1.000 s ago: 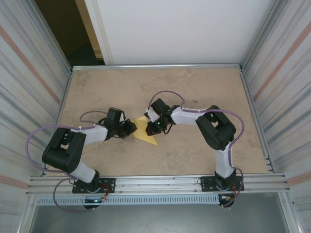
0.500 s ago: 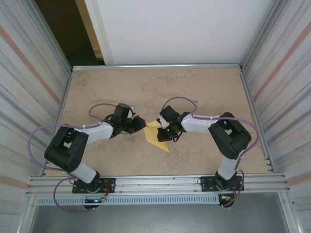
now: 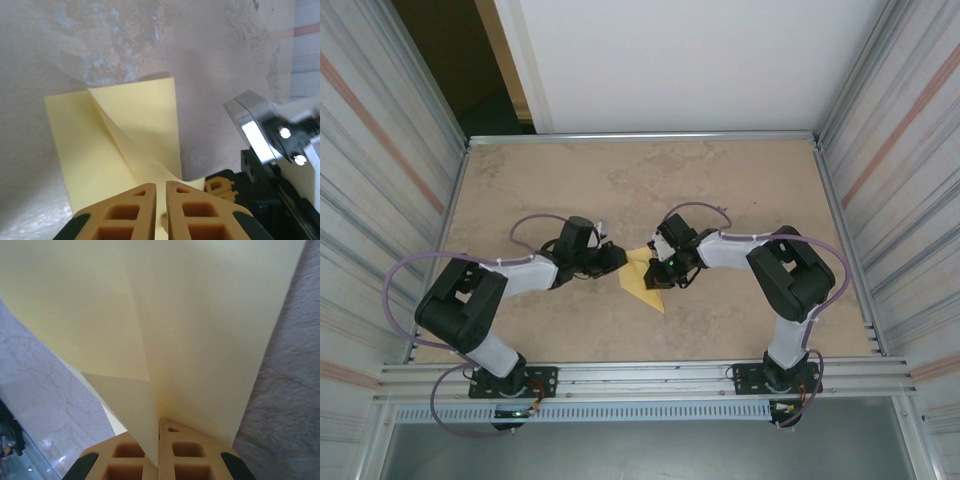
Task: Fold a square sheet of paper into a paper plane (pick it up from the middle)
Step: Fourth fold the wing at the center of the table.
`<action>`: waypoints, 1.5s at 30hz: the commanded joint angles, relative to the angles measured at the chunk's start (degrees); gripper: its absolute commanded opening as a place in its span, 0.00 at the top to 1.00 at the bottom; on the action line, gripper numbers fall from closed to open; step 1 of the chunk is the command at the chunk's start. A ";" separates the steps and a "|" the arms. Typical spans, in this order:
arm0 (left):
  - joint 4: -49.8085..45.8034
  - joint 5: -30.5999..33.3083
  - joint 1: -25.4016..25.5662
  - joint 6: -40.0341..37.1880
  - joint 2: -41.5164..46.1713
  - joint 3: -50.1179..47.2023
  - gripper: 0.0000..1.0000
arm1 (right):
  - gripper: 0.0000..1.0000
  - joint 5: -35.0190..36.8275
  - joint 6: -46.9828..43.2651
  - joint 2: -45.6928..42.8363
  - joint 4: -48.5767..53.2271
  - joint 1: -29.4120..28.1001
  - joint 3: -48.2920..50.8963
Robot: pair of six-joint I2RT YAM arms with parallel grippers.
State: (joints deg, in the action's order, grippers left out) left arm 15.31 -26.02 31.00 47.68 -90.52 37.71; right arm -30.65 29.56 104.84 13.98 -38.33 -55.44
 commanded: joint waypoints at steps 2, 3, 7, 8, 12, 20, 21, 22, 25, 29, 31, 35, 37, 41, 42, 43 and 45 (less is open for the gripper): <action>3.88 -2.79 1.43 -2.29 -0.36 -0.71 0.85 | 0.96 -3.97 0.50 1.28 -1.45 1.39 1.57; 4.32 -3.34 1.72 -2.43 -0.85 -0.67 0.85 | 0.96 -4.23 0.44 1.29 -1.82 1.62 1.87; 5.96 -5.67 2.96 -2.57 -3.20 0.59 0.85 | 0.95 -4.76 -0.12 1.70 -2.54 2.27 2.60; 5.81 -5.97 3.42 -2.80 -3.66 1.08 0.85 | 0.94 -4.99 -0.17 1.83 -2.71 2.36 2.61; 4.62 -5.45 4.61 -3.21 -5.57 2.79 0.85 | 0.92 -5.60 -0.20 2.30 -3.32 2.60 2.84; 3.42 -2.66 4.63 -1.63 -8.50 4.82 0.85 | 0.85 -6.13 -0.55 1.54 -3.78 3.06 3.54; 2.78 -2.23 4.65 -1.65 -8.69 5.05 0.85 | 0.83 -6.36 -0.51 1.14 -4.00 3.15 3.65; 2.49 -2.06 4.52 -1.60 -8.83 5.31 0.86 | 0.82 -6.60 -0.56 0.68 -4.11 3.17 3.84; 1.69 -1.66 4.28 -1.53 -9.39 5.90 0.86 | 0.78 -7.73 -0.44 -1.27 -4.68 3.34 4.67; 1.56 -1.80 4.06 -1.47 -9.96 6.38 0.86 | 0.75 -8.46 -0.16 -4.33 -4.92 3.59 6.12; 1.43 -1.94 4.06 -1.69 -10.08 6.71 0.86 | 0.73 -8.86 -0.02 -5.73 -5.16 3.78 7.03; 1.39 -2.15 4.02 -1.89 -10.48 7.24 0.86 | 0.70 -8.52 0.43 -7.86 -5.15 4.02 8.65; 1.21 -2.12 3.98 -2.02 -10.64 7.47 0.86 | 0.71 -7.58 0.58 -8.40 -4.55 4.07 9.15; 1.21 -2.23 3.98 -2.09 -10.95 7.79 0.86 | 0.75 -6.66 0.80 -8.70 -4.22 4.17 10.61; 1.21 -2.29 3.94 -2.07 -11.09 7.81 0.86 | 0.75 -6.53 0.90 -8.66 -4.14 4.14 10.93; 1.37 -2.49 3.90 -2.07 -11.31 7.92 0.86 | 0.76 -6.61 0.85 -8.57 -4.20 4.16 11.12; 1.46 -2.54 3.80 -2.00 -11.51 7.95 0.86 | 0.78 -6.56 0.94 -8.23 -4.23 4.14 11.46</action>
State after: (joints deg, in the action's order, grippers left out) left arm 17.43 -28.49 35.44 46.30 -100.75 44.38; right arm -37.67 29.61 97.65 8.64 -34.46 -44.75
